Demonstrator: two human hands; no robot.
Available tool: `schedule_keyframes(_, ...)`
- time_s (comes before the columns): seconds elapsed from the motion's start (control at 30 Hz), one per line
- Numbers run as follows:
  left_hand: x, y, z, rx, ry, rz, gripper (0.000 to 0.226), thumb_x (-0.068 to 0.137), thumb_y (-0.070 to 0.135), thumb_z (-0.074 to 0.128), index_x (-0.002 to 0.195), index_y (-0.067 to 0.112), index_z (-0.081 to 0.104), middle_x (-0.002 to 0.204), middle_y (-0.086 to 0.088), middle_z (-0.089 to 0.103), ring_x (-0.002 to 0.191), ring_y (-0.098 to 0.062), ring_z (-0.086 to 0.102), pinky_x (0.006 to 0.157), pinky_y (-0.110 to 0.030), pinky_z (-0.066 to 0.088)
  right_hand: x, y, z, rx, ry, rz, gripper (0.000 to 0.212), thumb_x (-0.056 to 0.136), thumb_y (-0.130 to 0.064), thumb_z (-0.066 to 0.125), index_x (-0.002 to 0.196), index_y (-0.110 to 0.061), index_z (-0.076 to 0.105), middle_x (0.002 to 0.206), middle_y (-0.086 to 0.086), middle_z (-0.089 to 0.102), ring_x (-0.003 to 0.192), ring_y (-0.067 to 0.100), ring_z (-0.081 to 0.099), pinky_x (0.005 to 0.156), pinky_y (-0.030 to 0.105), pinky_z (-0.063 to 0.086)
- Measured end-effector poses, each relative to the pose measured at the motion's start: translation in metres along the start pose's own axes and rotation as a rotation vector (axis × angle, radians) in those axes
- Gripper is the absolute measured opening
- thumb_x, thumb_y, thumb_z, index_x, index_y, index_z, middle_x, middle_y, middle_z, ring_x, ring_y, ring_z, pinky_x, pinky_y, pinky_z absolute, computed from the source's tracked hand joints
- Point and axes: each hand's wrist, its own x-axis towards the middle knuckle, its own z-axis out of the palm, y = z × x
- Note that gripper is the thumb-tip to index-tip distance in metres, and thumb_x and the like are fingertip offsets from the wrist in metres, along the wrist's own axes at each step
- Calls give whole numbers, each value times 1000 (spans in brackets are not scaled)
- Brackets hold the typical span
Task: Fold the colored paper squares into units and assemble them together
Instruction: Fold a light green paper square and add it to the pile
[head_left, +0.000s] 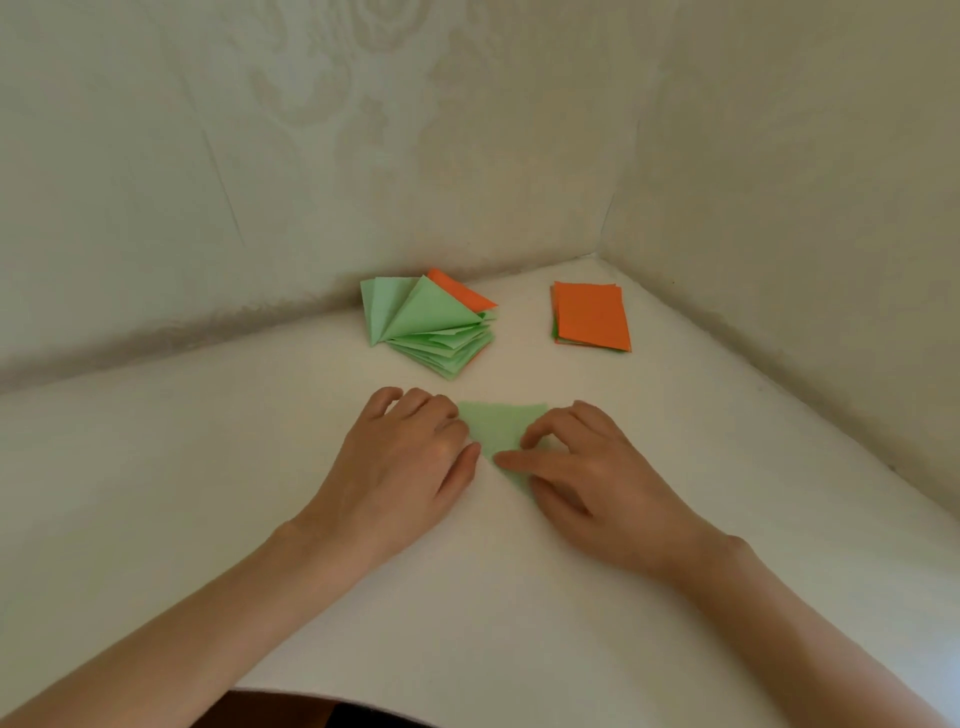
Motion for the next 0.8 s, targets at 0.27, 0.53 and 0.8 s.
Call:
schedule_keyframes(0.27,13,3,13,-191,51,-184,45,79,56,41,85,20,67,85,5,60,78,-21,58,69,-35,47,-1,-4,-5,236,8,71,39,92,-41,40,118,-25,65,96,-4,53,90,13,43,84,20,33)
schedule_keyframes(0.53,18,-4,11,-255,-54,-377,77,61,75,46,115,21,53,111,3,51,105,-21,45,83,-32,31,37,13,-14,352,0,500,24,92,-26,57,115,-24,63,101,-4,57,97,10,49,82,13,34)
schedule_keyframes(0.8,19,-7,9,-280,-71,-342,70,59,76,45,107,26,55,106,9,45,105,-16,42,77,-25,20,64,7,-14,658,-65,693,15,82,-13,70,96,-18,68,75,-4,55,72,9,53,69,21,40)
